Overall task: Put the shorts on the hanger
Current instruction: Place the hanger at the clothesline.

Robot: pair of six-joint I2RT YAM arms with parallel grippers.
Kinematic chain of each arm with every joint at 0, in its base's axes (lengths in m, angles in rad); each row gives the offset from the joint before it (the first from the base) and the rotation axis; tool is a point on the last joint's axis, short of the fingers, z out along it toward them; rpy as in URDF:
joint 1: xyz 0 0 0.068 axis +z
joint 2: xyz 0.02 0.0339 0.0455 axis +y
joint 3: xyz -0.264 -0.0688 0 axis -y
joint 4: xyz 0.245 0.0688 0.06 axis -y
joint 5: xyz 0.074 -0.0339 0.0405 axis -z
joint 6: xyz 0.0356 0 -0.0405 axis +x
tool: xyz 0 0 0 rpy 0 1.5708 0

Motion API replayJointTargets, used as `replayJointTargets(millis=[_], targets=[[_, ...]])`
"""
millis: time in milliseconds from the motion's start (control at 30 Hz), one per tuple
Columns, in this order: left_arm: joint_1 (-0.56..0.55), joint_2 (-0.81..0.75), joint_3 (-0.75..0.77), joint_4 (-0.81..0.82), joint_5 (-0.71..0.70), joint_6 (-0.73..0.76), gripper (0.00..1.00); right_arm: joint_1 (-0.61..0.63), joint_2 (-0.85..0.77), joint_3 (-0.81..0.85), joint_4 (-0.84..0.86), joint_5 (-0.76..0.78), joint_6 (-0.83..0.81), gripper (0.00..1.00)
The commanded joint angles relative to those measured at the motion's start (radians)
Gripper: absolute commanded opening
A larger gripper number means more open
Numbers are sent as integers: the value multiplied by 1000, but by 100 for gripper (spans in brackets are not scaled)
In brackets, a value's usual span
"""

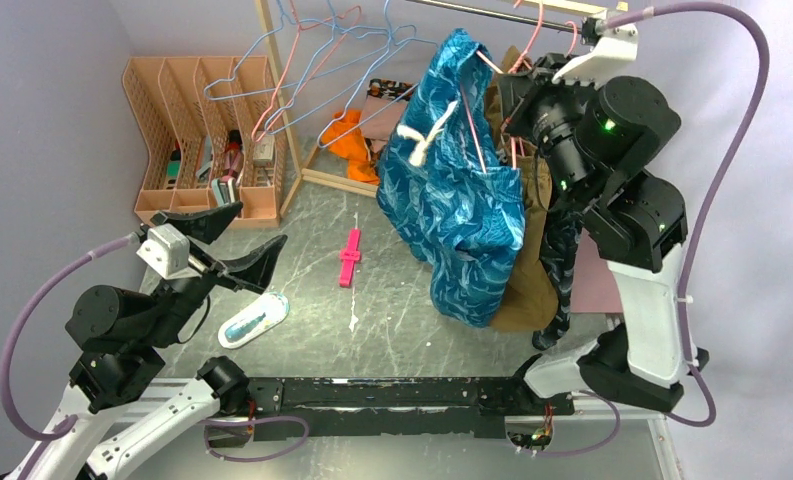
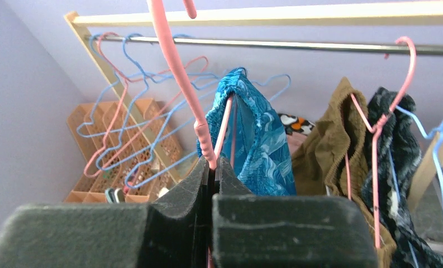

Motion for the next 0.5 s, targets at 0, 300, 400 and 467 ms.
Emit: replayJointTargets(millis=[0, 300, 400, 467], targets=[[6, 5, -14, 10, -18, -16, 97, 0, -47, -164, 88, 35, 0, 0], [5, 28, -19, 12, -17, -10, 97, 1, -1, -83, 119, 61, 0, 0], [6, 45, 0, -5, -34, 22, 97, 0, 37, -21, 107, 53, 16, 0], [6, 50, -5, -12, -42, 30, 97, 0, 34, -76, 113, 63, 30, 0]])
